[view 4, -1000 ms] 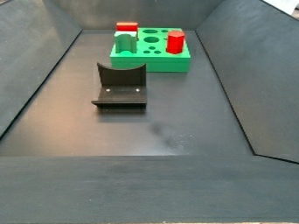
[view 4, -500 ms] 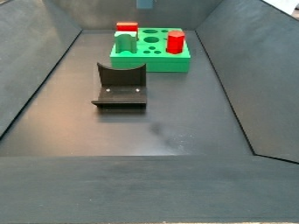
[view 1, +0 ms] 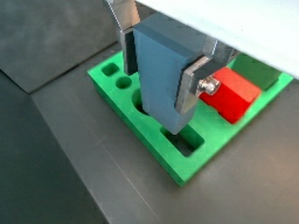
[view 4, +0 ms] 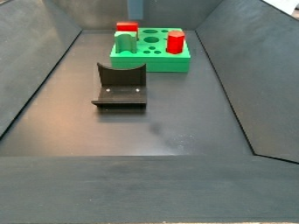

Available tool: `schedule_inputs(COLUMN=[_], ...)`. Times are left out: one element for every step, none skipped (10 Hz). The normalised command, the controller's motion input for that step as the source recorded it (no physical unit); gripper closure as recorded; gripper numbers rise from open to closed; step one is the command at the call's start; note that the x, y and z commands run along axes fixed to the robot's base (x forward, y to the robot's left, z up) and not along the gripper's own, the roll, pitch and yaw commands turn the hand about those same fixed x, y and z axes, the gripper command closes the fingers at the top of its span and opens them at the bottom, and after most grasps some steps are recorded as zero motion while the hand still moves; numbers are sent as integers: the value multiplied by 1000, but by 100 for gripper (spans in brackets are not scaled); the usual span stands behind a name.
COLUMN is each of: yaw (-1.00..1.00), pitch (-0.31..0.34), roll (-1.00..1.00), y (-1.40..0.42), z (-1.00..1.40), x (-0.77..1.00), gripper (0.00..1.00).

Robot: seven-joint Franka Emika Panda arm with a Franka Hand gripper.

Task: Pick up the rectangle object. Move up. Move to above the board. Insert the rectangle object.
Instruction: Insert the rectangle object.

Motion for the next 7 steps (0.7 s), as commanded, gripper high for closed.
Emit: schedule_inputs(yaw=[0,0,0,0,0,0,0], pitch=[6,0,0,0,0,0,0], roll=[96,73,54,59,39,0,4], y=[3,37,34,114,40,0,0], z=[-251,-234,-237,-306,-186,-83,-106], x=[586,317,303,337,240,129,0], gripper=[100,100,100,100,100,100,100])
